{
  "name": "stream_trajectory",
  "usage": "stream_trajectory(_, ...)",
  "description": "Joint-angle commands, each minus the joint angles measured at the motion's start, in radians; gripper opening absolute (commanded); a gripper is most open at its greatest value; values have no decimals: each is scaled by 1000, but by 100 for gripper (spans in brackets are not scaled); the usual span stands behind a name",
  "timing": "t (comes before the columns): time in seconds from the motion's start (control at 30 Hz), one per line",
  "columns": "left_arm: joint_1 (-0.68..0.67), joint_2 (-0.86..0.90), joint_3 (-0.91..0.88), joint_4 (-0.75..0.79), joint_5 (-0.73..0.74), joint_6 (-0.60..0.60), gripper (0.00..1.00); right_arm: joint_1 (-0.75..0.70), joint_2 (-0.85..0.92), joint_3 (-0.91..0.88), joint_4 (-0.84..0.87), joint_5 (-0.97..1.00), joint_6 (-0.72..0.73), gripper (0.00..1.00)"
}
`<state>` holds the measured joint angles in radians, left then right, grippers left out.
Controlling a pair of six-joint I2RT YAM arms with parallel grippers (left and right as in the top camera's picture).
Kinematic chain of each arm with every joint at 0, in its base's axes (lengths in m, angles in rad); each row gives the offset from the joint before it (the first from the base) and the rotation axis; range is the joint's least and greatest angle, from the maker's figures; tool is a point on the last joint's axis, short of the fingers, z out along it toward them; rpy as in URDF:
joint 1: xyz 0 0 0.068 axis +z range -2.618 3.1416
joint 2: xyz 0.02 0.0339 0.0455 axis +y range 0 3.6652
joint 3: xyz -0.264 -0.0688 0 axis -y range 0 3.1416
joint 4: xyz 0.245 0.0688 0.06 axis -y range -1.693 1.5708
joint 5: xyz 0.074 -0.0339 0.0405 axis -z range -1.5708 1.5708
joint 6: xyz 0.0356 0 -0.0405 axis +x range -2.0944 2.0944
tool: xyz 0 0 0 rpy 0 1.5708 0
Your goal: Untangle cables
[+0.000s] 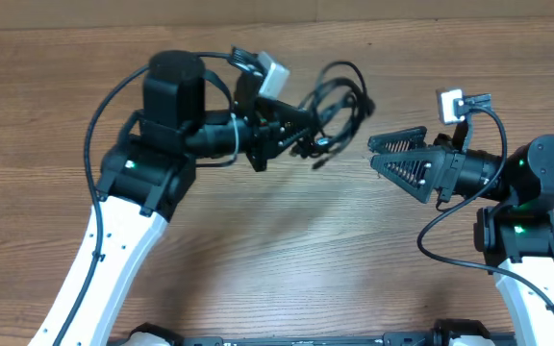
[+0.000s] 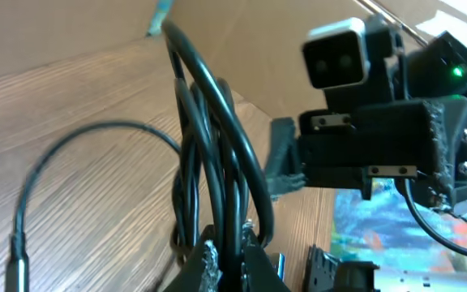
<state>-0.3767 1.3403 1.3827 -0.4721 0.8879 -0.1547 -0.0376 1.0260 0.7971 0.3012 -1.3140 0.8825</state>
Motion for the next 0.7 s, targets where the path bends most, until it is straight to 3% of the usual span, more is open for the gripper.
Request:
stream_trajectory(0.0, -84, -1, 22, 20, -5, 63, 4, 6, -3, 2, 3, 47, 3, 96)
stream_trajectory(0.1, -132, 0, 22, 40, -8, 74, 4, 6, -2, 2, 3, 61, 6, 93)
stream_trajectory(0.4, -181, 0, 22, 92, -8, 35, 4, 6, 39, 2, -24, 71, 6, 67)
stream_trajectory(0.67, -229, 0, 22, 87, 3, 47, 4, 6, 42, 2, -23, 175, 69, 68)
